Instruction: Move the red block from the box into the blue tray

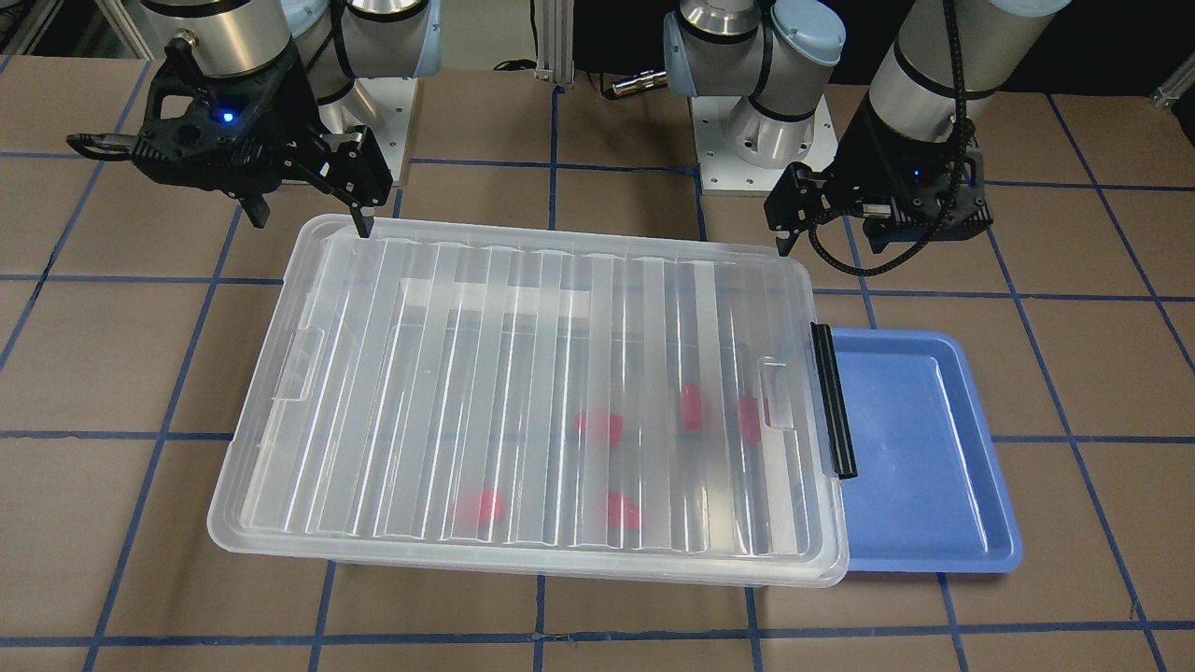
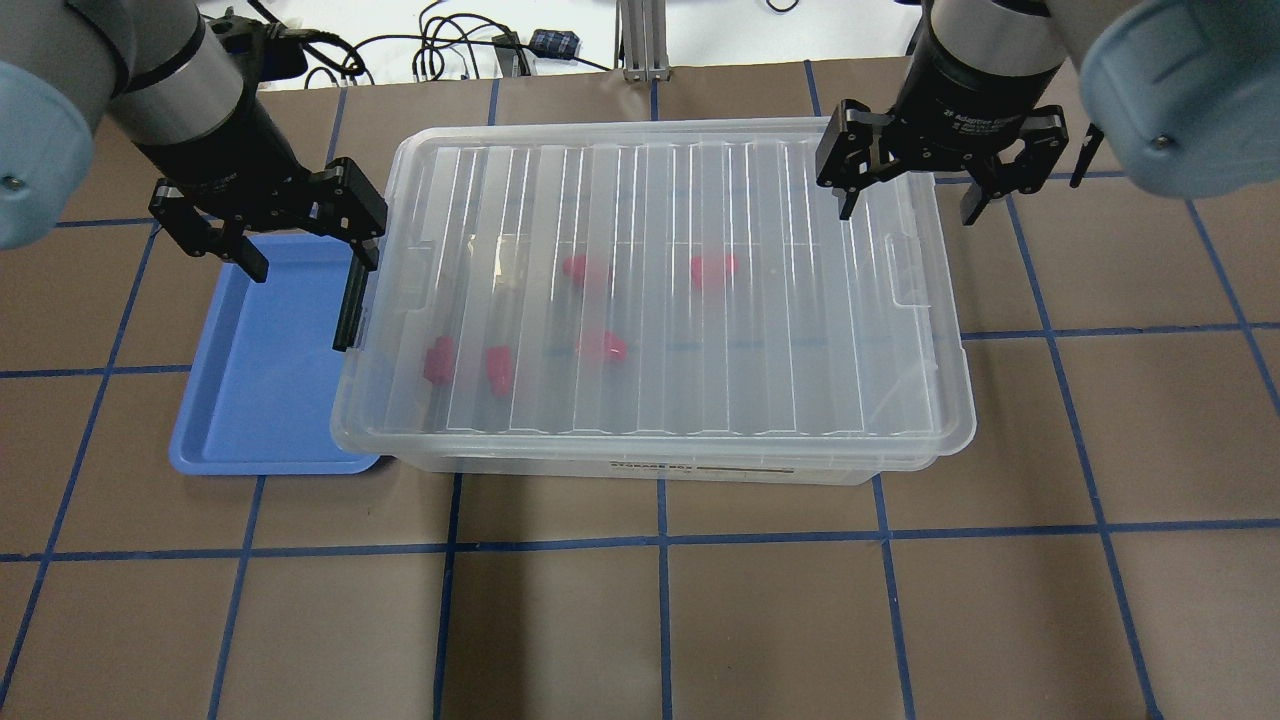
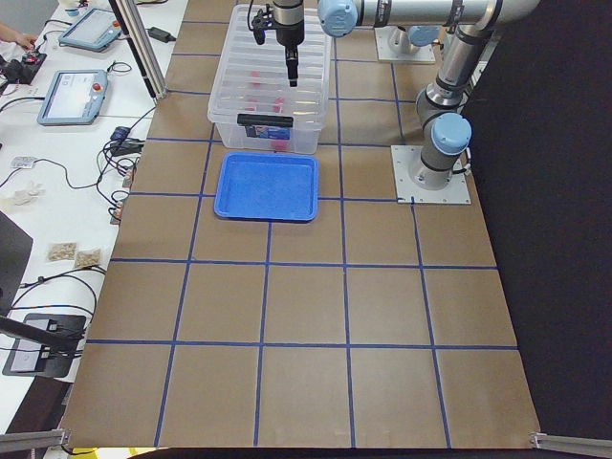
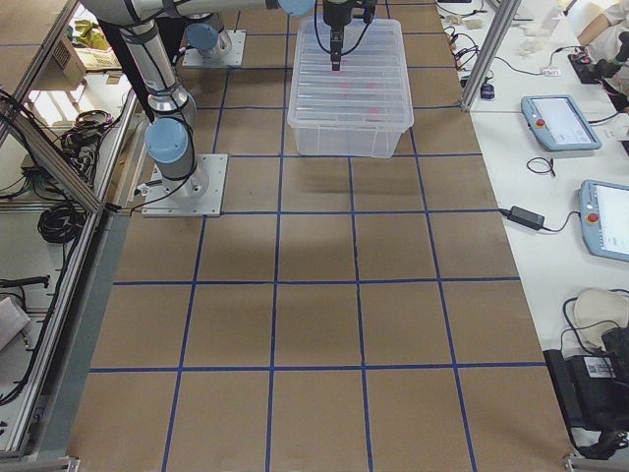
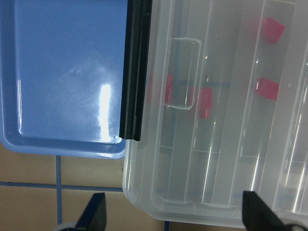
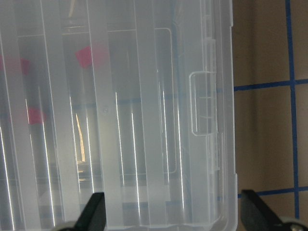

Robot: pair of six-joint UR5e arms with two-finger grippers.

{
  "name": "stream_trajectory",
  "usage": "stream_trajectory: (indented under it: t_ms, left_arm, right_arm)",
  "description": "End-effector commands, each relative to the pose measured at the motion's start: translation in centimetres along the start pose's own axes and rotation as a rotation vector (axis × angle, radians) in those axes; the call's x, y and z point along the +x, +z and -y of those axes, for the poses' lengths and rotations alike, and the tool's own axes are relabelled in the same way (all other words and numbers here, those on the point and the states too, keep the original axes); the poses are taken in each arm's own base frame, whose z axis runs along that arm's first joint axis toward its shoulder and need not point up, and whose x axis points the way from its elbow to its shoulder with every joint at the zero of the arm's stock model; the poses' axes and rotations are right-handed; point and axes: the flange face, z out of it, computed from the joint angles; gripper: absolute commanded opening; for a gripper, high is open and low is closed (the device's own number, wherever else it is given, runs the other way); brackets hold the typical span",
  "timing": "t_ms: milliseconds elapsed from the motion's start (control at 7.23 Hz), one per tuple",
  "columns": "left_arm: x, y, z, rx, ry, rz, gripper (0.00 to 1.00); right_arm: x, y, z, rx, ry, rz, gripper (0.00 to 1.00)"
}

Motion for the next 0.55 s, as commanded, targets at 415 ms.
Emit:
stream_trajectory:
  t_ms: [415]
  left_arm:
    - [-0.1, 0.0, 0.0, -0.001, 0.005, 0.006, 1.00]
  right_arm:
    - [2.7, 0.7, 1.1, -0.008, 0.014, -0.003, 1.00]
